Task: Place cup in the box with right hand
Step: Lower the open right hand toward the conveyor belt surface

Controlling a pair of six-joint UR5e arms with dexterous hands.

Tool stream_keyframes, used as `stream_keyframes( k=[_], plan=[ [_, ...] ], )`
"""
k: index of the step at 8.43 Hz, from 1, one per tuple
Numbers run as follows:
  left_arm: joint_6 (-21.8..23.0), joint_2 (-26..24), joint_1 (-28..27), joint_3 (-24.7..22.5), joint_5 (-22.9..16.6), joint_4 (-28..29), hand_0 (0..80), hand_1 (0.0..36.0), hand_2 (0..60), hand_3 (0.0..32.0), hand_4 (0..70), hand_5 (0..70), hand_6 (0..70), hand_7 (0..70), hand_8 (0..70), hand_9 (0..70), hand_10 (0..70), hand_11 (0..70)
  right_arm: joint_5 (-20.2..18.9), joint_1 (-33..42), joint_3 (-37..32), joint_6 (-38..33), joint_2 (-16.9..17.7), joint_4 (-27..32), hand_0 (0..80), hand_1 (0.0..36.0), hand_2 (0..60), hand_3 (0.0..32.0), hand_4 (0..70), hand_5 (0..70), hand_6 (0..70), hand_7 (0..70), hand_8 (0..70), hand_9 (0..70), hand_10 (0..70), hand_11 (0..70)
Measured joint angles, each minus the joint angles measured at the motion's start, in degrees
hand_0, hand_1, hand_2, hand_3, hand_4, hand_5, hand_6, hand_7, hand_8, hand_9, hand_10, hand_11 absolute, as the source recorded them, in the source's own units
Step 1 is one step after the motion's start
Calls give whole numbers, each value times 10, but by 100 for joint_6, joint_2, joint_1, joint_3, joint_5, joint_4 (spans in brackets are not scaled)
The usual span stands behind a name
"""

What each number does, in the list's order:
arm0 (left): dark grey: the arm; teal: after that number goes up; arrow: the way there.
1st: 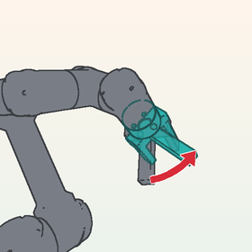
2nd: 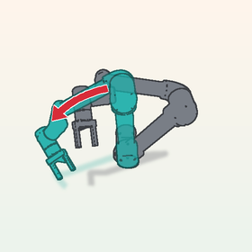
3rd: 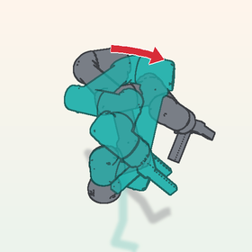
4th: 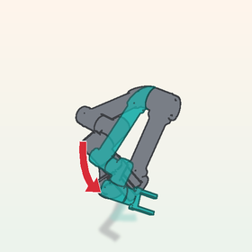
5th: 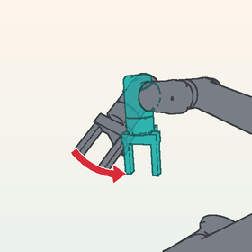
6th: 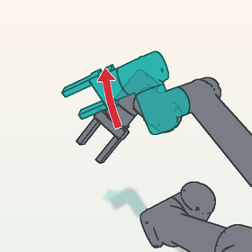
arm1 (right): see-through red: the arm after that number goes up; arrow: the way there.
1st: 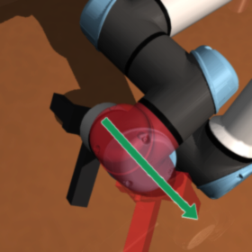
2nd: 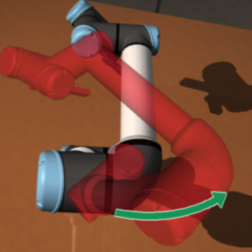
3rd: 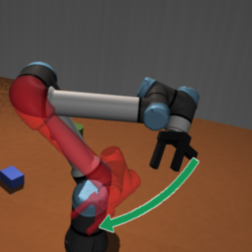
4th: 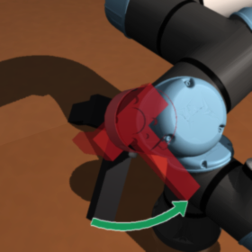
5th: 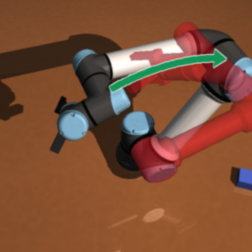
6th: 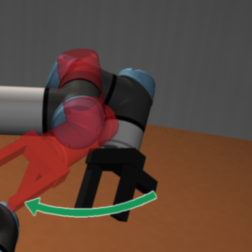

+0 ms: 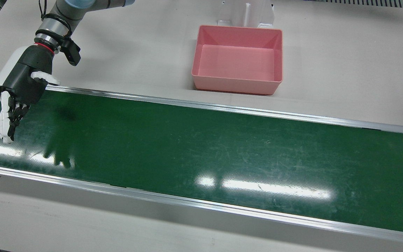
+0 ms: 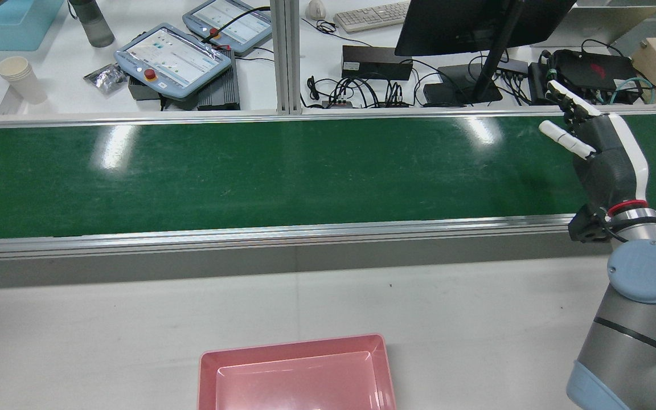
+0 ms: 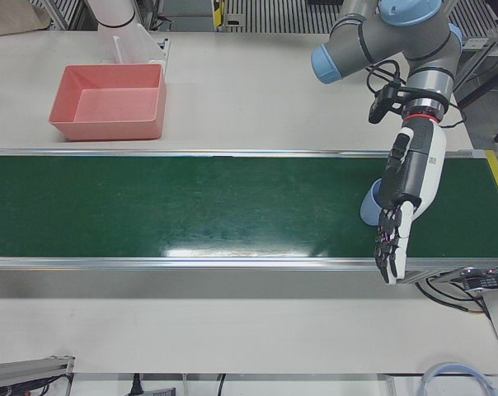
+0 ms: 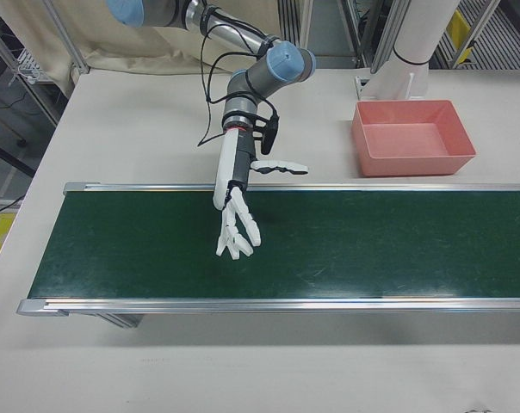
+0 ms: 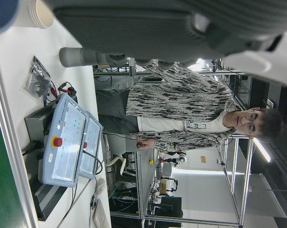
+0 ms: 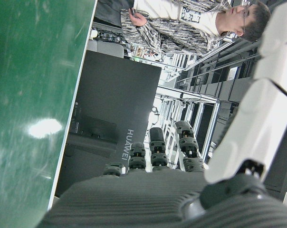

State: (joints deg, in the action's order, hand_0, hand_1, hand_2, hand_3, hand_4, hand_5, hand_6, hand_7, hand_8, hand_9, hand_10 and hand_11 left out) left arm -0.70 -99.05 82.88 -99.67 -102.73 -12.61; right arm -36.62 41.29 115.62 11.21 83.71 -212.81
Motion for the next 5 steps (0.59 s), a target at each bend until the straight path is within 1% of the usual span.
stream_keyframes(
  k=[1, 3, 4, 5],
  plan=[
    [0, 0, 0, 0, 2, 1, 0, 0, 0, 0, 0, 0, 0, 0, 0, 0, 0, 0, -51, 1, -2, 53, -55, -3, 468, 163, 134, 0, 0, 48, 67, 240, 50, 122, 11, 33],
    [0, 0, 0, 0, 4, 3, 0, 0, 0, 0, 0, 0, 0, 0, 0, 0, 0, 0, -278, 20, -10, 223, -122, -8, 464, 157, 138, 0, 0, 47, 57, 193, 44, 108, 4, 22],
    [0, 0, 0, 0, 2, 4, 0, 0, 0, 0, 0, 0, 0, 0, 0, 0, 0, 0, -361, 34, -11, 327, -182, -7, 453, 146, 152, 0, 0, 42, 56, 194, 43, 107, 1, 17],
    [0, 0, 0, 0, 0, 2, 0, 0, 0, 0, 0, 0, 0, 0, 0, 0, 0, 0, -407, 48, -37, 458, -304, -6, 448, 143, 162, 0, 0, 40, 58, 206, 44, 111, 2, 17]
  ],
)
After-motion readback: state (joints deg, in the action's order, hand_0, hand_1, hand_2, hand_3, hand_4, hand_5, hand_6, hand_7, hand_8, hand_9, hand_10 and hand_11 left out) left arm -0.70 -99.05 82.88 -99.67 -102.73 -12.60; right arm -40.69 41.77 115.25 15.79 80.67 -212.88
